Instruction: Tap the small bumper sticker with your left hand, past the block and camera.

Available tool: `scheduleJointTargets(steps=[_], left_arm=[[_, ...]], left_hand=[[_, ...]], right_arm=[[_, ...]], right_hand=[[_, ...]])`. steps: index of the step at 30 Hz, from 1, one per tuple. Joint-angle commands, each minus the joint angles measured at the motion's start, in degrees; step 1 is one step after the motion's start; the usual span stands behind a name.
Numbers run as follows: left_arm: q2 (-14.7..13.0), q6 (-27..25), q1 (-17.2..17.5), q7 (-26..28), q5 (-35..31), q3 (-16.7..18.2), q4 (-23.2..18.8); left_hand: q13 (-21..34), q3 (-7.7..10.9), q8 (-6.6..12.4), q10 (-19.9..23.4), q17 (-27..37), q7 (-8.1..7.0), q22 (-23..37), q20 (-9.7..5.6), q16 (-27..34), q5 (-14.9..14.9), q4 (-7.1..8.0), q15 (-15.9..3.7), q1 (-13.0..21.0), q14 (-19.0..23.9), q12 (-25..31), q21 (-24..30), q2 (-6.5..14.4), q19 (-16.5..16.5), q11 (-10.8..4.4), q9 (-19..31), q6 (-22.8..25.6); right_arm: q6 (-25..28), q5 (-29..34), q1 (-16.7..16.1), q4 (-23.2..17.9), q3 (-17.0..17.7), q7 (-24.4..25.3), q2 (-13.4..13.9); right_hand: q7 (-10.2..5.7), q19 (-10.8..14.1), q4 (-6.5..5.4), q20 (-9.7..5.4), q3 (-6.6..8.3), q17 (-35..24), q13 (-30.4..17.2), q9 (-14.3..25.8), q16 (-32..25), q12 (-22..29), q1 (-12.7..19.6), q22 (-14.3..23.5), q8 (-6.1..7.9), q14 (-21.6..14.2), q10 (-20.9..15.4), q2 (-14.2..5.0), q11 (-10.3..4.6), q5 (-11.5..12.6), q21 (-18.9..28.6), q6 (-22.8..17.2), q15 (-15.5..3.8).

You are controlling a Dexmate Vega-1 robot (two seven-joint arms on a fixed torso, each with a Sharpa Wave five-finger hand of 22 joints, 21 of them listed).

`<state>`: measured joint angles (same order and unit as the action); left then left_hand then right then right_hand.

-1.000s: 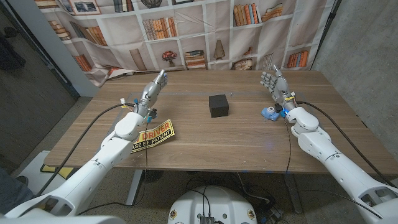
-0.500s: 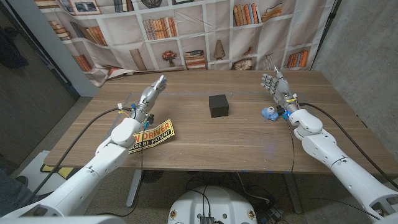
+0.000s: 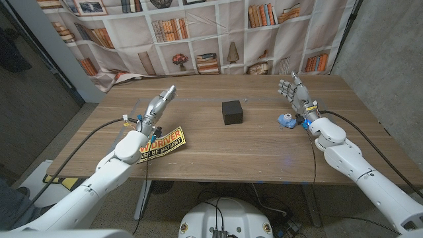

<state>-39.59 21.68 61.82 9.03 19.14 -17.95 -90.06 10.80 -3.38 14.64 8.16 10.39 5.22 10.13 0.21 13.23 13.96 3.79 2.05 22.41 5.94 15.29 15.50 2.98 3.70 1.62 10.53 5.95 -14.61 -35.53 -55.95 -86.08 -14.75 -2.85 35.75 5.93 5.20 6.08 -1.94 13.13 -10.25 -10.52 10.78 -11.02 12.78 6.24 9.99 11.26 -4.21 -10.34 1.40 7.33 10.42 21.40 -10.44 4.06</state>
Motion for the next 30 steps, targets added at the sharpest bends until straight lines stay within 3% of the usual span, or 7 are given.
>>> scheduleJointTargets(steps=[1,16,30], left_arm=[[-2.02,-0.11,4.12,3.23,-1.44,0.97,-4.52],[-5.55,-4.28,11.76,10.43,-5.29,3.91,-12.05],[-8.20,-3.76,16.13,11.86,-6.88,6.14,-13.72]], left_hand=[[0.18,-0.13,-0.23,0.45,0.19,0.07,0.16,-0.09,-0.17,-0.07,-0.51,-0.01,0.61,0.57,-0.10,0.08,-0.11,0.50,0.09,0.19,0.41],[0.20,-0.10,-0.39,0.96,0.20,0.13,0.16,-0.10,-0.42,-0.17,-0.76,-0.01,1.21,0.84,-0.26,-0.12,0.04,0.91,0.01,0.20,0.86],[0.22,-0.13,-0.30,1.45,0.22,-0.03,0.16,-0.15,-0.48,-0.26,-0.89,-0.07,1.59,1.50,-0.41,-0.14,0.20,1.71,-0.04,0.22,1.91]], right_arm=[[0.19,-0.32,0.10,-0.11,-0.02,-1.02,0.33],[-1.12,-0.42,-0.25,-0.11,0.27,-2.72,1.02],[-0.92,0.42,-1.87,-2.58,0.55,-1.56,1.97]], right_hand=[[-0.05,0.59,0.24,-0.16,0.21,-0.23,-0.20,0.21,0.01,0.08,0.54,0.24,0.22,-0.37,-0.30,-0.39,-0.01,0.27,-0.22,-0.62,0.19],[-0.05,0.69,0.29,-0.14,0.18,-0.23,-0.20,0.21,0.07,0.01,0.58,0.25,0.20,-0.38,-0.28,-0.45,-0.18,0.27,-0.53,-0.64,0.21],[-0.07,0.82,0.31,-0.14,0.15,-0.23,-0.20,0.21,0.10,-0.03,0.59,0.26,0.18,-0.40,-0.30,-0.52,-0.19,0.27,-0.81,-0.67,0.13]])
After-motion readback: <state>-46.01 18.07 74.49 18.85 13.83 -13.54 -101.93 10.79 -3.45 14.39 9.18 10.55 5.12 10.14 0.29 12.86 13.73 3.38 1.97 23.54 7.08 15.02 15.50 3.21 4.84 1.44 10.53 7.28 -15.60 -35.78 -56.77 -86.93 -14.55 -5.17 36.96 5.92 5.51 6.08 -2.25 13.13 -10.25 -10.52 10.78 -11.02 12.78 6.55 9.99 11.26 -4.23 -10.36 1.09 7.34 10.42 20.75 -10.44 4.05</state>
